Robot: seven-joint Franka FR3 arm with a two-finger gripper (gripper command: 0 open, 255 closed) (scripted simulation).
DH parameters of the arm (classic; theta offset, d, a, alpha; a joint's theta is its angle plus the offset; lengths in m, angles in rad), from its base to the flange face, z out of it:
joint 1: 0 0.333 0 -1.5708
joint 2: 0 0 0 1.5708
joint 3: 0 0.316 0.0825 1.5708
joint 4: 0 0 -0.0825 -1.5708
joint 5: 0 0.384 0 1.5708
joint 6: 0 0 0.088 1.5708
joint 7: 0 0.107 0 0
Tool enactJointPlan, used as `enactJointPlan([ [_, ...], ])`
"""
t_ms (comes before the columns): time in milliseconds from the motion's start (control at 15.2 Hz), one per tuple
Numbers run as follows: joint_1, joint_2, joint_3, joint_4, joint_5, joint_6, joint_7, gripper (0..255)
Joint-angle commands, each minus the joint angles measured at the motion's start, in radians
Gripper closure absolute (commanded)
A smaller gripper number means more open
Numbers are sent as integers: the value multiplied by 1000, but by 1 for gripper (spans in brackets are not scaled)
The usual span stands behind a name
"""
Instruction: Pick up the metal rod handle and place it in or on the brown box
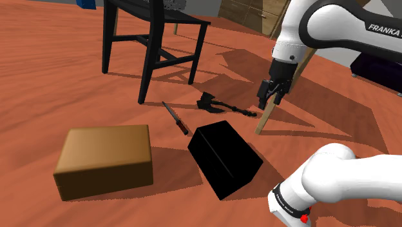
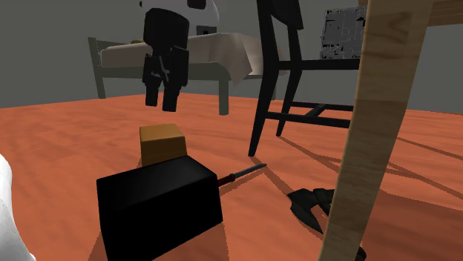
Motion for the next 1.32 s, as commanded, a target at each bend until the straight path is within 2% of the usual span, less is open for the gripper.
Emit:
enactJointPlan([
  [0, 0, 0, 0, 0, 0, 0, 0, 0],
  [594, 16, 228, 57, -55, 32, 334, 39, 0],
  [1254, 23, 573, 114, 25, 18, 655, 95, 0],
])
